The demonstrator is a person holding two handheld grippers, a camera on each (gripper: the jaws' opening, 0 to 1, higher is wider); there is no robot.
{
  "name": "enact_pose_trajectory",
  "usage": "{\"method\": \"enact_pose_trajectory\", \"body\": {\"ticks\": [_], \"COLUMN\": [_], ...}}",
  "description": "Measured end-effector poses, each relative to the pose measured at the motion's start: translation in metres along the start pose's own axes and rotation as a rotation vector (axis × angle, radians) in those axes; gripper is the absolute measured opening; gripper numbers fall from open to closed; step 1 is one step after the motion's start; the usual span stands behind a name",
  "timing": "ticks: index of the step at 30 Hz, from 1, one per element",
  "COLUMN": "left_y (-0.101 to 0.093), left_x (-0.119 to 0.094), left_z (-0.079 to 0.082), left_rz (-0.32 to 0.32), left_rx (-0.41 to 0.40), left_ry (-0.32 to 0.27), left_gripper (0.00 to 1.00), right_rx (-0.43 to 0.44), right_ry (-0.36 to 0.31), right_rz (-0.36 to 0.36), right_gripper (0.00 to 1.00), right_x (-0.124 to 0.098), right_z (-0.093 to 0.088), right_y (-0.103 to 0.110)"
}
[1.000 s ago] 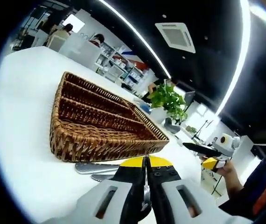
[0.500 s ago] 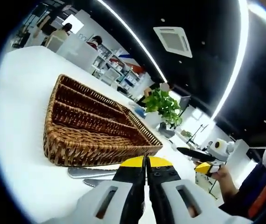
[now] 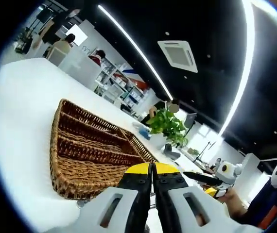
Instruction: Arrange the knives, forks, and spoons in their matching storage slots by inserting each utensil handle-first until every utensil is classified and aligned in the correct compartment
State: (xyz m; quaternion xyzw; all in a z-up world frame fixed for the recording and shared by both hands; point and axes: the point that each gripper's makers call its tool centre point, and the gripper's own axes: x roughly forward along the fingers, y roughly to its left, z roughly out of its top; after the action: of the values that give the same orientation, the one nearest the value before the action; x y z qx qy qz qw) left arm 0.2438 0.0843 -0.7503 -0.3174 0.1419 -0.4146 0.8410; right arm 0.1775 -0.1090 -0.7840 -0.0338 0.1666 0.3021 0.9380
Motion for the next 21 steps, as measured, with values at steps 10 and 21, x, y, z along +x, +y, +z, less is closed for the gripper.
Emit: {"method": "enact_pose_trajectory", "body": {"ticks": [10, 21], "left_y": [0.019, 0.052], "left_x": [0.009, 0.027], "left_z": [0.034, 0.058], "left_rz": [0.041, 0.111], "left_rx": [0.006, -0.004], "left_ry": [-0.066, -0.117], "left_gripper": [0.00, 0.00], "right_rx": [-0.003, -0.003], "right_ry": [0.003, 0.003], "right_rz": [0.000, 0.001], "right_gripper": [0.88, 0.88], "right_x": [0.001, 0.000], "right_z": [0.000, -0.001], "right_y": [0.002, 0.004]}}
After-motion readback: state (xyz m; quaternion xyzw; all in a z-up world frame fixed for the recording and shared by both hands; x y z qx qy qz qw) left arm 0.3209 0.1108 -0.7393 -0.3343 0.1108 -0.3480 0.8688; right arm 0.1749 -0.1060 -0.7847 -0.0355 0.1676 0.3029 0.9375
